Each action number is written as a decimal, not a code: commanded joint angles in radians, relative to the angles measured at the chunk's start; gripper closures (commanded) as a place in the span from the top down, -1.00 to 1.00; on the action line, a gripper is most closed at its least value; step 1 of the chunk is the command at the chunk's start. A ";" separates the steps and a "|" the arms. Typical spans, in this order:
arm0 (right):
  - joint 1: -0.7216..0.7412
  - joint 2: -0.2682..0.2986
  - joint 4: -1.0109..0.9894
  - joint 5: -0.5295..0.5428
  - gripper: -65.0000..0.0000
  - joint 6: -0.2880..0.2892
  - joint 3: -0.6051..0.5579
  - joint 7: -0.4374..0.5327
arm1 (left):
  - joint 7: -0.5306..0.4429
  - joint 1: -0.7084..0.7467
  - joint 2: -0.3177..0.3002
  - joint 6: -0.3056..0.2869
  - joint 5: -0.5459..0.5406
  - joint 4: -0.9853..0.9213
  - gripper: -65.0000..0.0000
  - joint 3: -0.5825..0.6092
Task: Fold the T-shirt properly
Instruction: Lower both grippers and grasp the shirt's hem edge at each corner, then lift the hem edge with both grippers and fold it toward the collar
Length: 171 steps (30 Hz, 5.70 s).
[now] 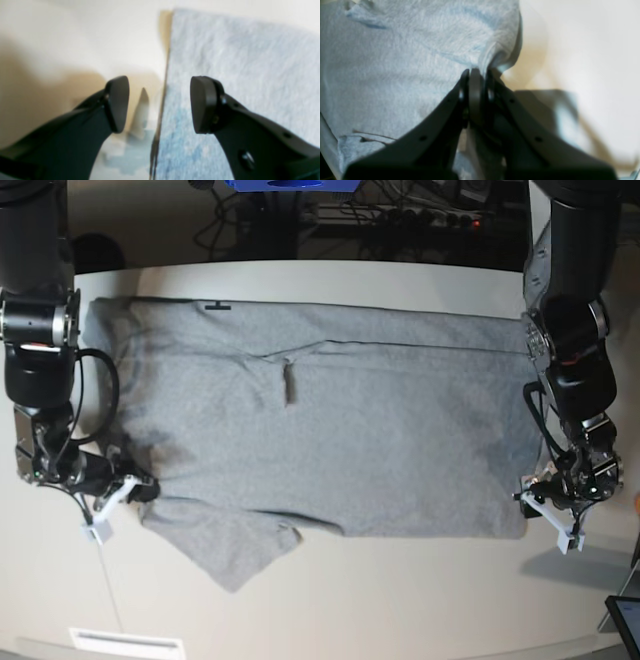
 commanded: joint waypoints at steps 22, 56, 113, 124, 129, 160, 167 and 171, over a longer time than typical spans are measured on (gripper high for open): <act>0.031 -0.013 0.013 -0.148 -0.93 0.000 0.003 -0.004 | -0.165 -0.085 -0.024 0.008 -0.005 -0.149 0.17 -0.003; 0.018 -0.010 0.013 -0.148 -0.93 0.002 0.003 -0.004 | -0.245 -0.083 -0.010 0.007 0.002 -0.229 -0.82 0.006; -0.091 -0.010 0.313 -0.148 -1.00 0.008 0.004 0.107 | -0.057 0.121 -0.004 0.002 -0.005 0.276 -1.00 -0.002; -0.091 -0.007 0.321 -0.145 -1.00 0.059 0.012 0.103 | -0.024 0.132 0.019 0.002 -0.005 0.325 -1.00 0.008; -0.124 -0.005 0.399 -0.143 -1.00 0.059 0.012 0.100 | -0.022 0.132 0.026 0.002 -0.005 0.325 -1.00 0.008; -0.263 0.012 0.614 -0.143 -1.00 0.059 0.081 0.059 | 0.038 0.283 0.010 0.002 -0.005 0.540 -1.00 -0.002; -0.279 0.010 0.631 -0.143 -1.00 0.059 0.081 0.056 | 0.073 0.333 0.012 0.002 -0.005 0.668 -1.00 -0.002; -0.282 0.010 0.631 -0.143 -1.00 0.059 0.081 0.054 | 0.073 0.369 0.010 0.002 -0.005 0.687 -1.00 -0.002</act>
